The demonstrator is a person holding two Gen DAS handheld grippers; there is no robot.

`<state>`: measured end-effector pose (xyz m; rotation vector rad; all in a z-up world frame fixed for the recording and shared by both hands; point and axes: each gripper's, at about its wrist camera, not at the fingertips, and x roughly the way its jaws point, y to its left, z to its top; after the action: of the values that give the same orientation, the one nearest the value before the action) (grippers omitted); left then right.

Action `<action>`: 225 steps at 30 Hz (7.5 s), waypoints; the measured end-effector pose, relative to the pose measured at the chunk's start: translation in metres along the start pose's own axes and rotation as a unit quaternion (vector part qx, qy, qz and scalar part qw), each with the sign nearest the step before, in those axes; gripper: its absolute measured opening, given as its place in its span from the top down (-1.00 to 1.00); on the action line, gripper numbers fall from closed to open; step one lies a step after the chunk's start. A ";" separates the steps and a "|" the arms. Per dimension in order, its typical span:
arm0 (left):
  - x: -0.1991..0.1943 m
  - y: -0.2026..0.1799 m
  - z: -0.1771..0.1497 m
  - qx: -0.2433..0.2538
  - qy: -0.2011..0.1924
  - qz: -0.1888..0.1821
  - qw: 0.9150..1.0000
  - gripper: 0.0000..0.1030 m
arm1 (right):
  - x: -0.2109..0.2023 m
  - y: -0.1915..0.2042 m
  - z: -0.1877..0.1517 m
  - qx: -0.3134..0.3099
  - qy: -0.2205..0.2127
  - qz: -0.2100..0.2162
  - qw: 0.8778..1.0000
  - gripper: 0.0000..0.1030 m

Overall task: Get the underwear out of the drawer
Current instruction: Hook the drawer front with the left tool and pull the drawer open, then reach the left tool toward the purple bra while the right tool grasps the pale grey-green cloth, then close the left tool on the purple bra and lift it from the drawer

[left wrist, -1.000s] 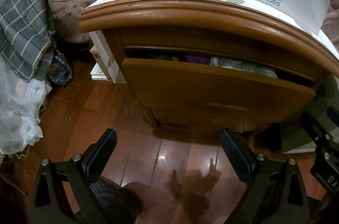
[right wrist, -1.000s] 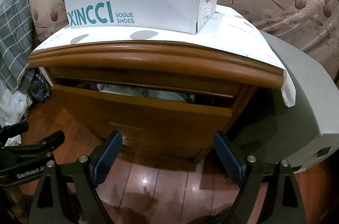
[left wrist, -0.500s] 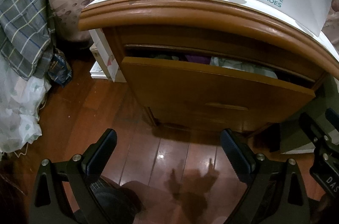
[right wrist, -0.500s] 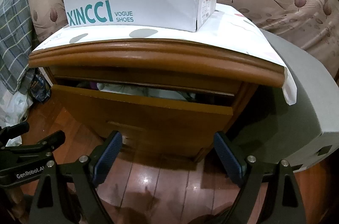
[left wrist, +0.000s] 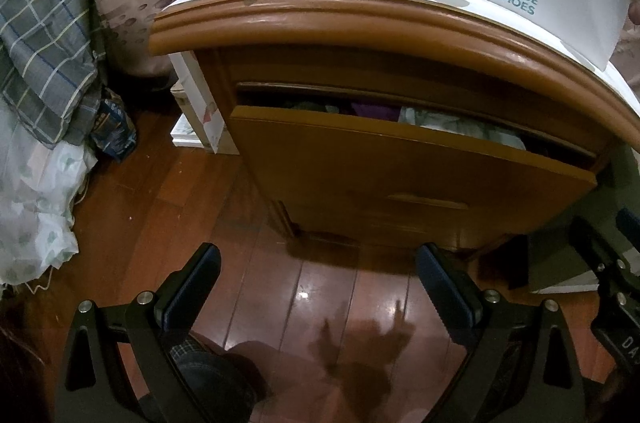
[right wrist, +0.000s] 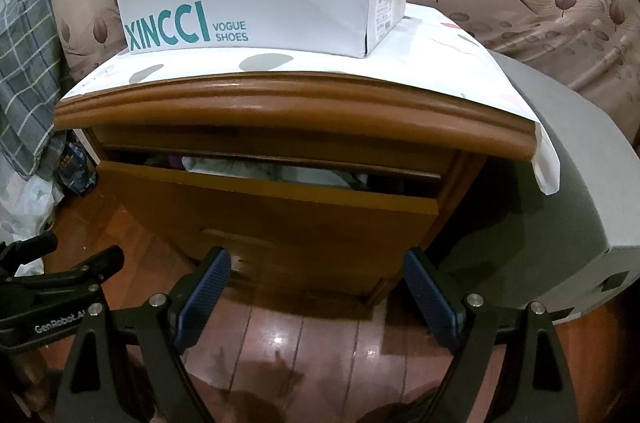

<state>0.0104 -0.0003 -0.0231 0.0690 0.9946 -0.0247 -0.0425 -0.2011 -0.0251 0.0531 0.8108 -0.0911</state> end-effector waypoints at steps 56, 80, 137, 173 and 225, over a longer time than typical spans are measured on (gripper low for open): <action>0.130 0.067 0.012 -0.470 0.009 -0.232 0.852 -1.00 | -0.007 -0.038 0.003 0.083 0.028 0.054 0.995 -0.75; 0.120 0.066 0.009 -0.445 0.043 -0.172 0.878 -1.00 | -0.006 -0.039 0.004 0.081 0.026 0.037 0.996 -0.75; 0.038 0.070 -0.054 -0.167 0.074 -0.030 0.983 -1.00 | 0.005 -0.009 0.002 0.017 0.070 0.063 0.995 -0.75; 0.000 0.098 0.022 -0.107 0.021 -0.032 0.994 -0.98 | 0.064 0.109 -0.013 -0.067 0.187 0.112 0.974 -0.75; 0.073 0.037 0.023 -0.147 0.154 -0.162 0.964 -0.93 | 0.016 0.011 0.007 0.065 0.129 0.172 0.974 -0.11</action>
<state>0.0712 0.0360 -0.0707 -0.3730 1.3035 -0.1705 -0.0247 -0.1921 -0.0317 0.3343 1.0426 0.1947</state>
